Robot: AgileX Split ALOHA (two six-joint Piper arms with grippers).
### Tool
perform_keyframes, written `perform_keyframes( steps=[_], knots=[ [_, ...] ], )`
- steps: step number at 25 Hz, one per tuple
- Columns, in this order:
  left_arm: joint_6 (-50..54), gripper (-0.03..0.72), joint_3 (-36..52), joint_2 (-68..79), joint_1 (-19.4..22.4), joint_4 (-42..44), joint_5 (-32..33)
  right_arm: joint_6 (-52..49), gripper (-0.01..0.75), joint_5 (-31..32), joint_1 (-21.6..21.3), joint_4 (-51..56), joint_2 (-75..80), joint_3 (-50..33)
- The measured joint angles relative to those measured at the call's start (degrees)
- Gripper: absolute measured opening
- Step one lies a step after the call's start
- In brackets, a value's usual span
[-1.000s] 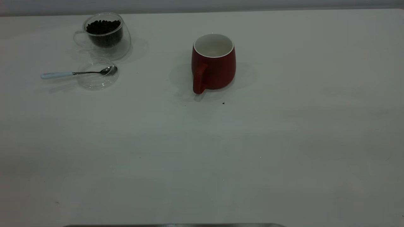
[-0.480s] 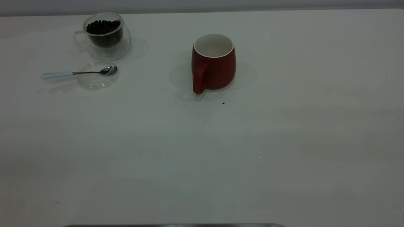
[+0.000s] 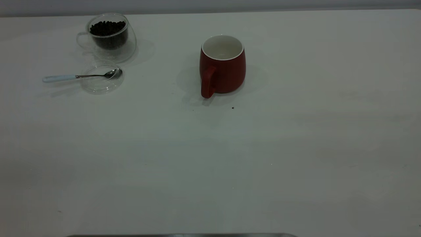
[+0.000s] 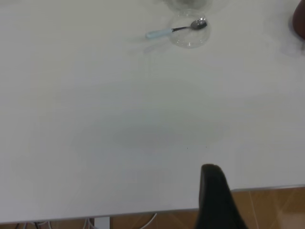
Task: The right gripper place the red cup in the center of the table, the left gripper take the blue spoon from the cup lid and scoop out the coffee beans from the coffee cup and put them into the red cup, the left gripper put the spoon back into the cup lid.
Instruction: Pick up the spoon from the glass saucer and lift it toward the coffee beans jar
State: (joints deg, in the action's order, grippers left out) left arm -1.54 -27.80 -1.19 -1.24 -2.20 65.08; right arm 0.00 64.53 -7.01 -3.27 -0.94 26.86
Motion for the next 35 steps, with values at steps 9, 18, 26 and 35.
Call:
perform_keyframes(
  steps=[9,18,26,35],
  knots=[
    [4.3,0.465,-5.8,3.6,0.0,3.3,-7.3,0.0,0.550,0.0,0.0,0.0,0.0,0.0],
    [5.1,0.589,-17.6,32.2,0.0,6.8,-12.4,0.0,0.550,0.0,0.1,0.0,0.0,0.0],
    [4.1,0.650,-18.1,55.0,0.0,6.9,-28.5,0.0,0.550,0.0,0.1,0.0,0.0,0.0],
    [5.0,0.604,-24.8,78.4,2.0,11.3,-39.3,0.0,0.550,0.0,0.1,0.0,0.0,0.0]
  ],
)
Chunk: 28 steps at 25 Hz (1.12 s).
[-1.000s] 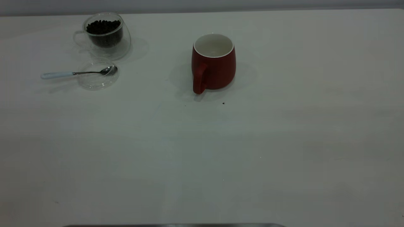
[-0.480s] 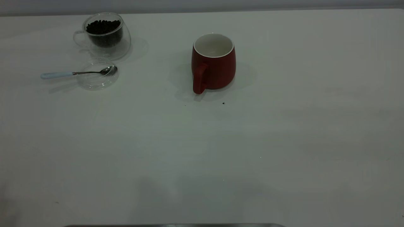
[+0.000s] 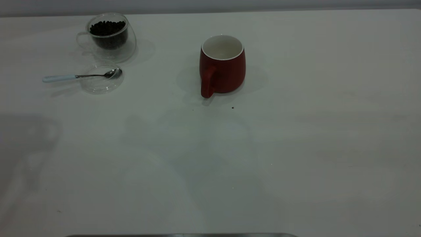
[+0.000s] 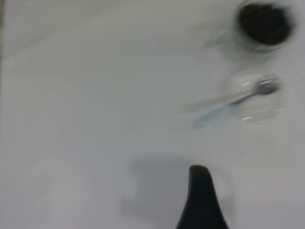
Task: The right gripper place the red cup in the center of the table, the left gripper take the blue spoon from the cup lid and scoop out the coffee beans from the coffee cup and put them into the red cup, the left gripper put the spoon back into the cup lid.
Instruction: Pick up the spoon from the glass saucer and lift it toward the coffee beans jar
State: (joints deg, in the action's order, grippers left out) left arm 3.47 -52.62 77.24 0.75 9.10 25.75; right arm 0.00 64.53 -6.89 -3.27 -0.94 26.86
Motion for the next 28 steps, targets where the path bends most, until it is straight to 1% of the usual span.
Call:
perform_keyframes(
  steps=[2,6,9,11,13,16,19,23,26,28],
  knots=[
    [0.0,0.598,-3.7,3.9,2.8,3.0,1.8,0.0,0.550,0.0,0.0,0.0,0.0,0.0],
    [2.5,0.595,-10.0,8.5,9.1,7.3,1.9,0.0,0.550,0.0,0.0,0.0,0.0,0.0],
    [4.9,0.595,-13.3,12.1,14.4,6.8,2.4,0.0,0.550,0.0,0.0,0.0,0.0,0.0],
    [5.0,0.595,-14.2,15.4,17.1,4.3,4.2,0.0,0.550,0.0,0.0,0.0,0.0,0.0],
    [3.1,0.595,-14.9,19.4,19.2,-1.0,6.7,0.0,0.550,0.0,0.0,0.0,0.0,0.0],
    [-4.4,0.595,-16.1,26.6,20.8,-11.4,8.5,0.0,0.550,0.0,0.0,0.0,0.0,0.0],
    [-15.9,0.595,-18.4,33.4,21.6,-23.2,10.2,0.0,0.550,0.0,0.0,0.0,0.0,0.0],
    [-35.5,0.595,-20.8,43.0,22.4,-41.2,13.5,0.0,0.550,0.0,0.0,0.0,0.0,0.0],
    [-48.1,0.595,-21.0,47.8,22.5,-52.8,13.1,0.0,0.550,0.0,0.0,0.0,0.0,0.0],
    [-55.5,0.595,-21.1,49.9,22.5,-58.7,11.9,0.0,0.550,0.0,0.0,0.0,0.0,0.0]
  ],
)
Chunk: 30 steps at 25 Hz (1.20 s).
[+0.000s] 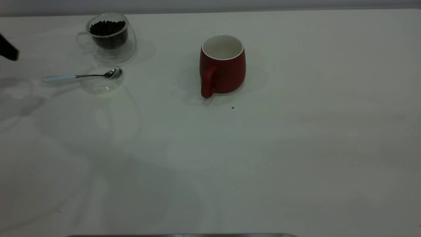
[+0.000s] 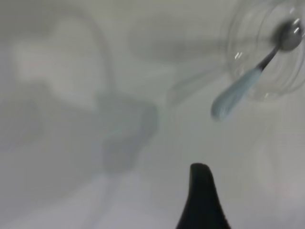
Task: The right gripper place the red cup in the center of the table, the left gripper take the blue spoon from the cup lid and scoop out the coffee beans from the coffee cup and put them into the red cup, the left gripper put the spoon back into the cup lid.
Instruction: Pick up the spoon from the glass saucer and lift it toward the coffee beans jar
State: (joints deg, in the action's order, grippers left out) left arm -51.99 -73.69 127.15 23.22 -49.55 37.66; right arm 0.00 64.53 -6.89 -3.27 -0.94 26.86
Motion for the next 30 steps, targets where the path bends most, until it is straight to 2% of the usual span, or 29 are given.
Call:
perform_keyframes(
  steps=[4,6,14,22,30],
  knots=[
    [-10.4,0.595,0.0,3.1,0.0,-4.3,-2.2,0.0,0.550,0.0,0.0,0.0,0.0,0.0],
    [-12.3,0.595,0.0,3.9,0.0,-4.6,-2.5,0.0,0.550,0.0,0.0,0.0,0.0,0.0],
    [-14.2,0.595,-0.1,6.3,0.0,-11.6,-4.0,0.0,0.550,0.0,0.0,0.0,0.0,0.0],
    [-14.8,0.595,-0.1,9.4,0.0,-13.9,-4.2,0.0,0.550,0.0,0.0,0.0,0.0,0.0],
    [-17.8,0.595,-0.3,11.7,0.0,-21.4,-2.2,0.0,0.550,0.0,0.0,0.0,0.0,0.0]
  ],
)
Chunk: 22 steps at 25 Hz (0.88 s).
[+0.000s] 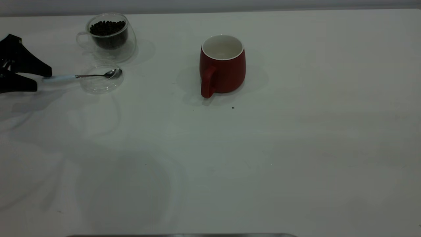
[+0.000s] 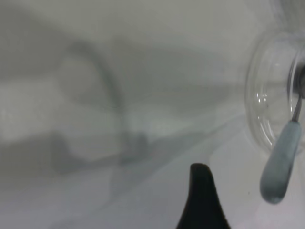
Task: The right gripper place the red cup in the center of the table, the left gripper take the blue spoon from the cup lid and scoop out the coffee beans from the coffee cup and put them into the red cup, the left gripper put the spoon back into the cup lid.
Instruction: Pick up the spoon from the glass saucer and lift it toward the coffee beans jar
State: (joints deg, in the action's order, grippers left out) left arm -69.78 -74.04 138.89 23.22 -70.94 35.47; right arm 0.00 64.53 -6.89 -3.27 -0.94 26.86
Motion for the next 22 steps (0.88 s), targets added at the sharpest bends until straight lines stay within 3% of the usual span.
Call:
perform_keyframes(
  steps=[6,16,22],
  knots=[
    [-0.6,0.593,-0.1,1.8,0.0,-4.4,1.5,0.0,0.550,0.0,0.0,0.0,0.0,0.0],
    [-1.2,0.589,-0.1,3.6,-0.3,-4.6,2.3,0.0,0.550,0.0,0.0,0.0,0.0,0.0],
    [-3.4,0.513,-0.1,3.6,-0.4,-8.7,4.1,0.0,0.550,0.0,0.0,0.0,0.0,0.0]
  ],
)
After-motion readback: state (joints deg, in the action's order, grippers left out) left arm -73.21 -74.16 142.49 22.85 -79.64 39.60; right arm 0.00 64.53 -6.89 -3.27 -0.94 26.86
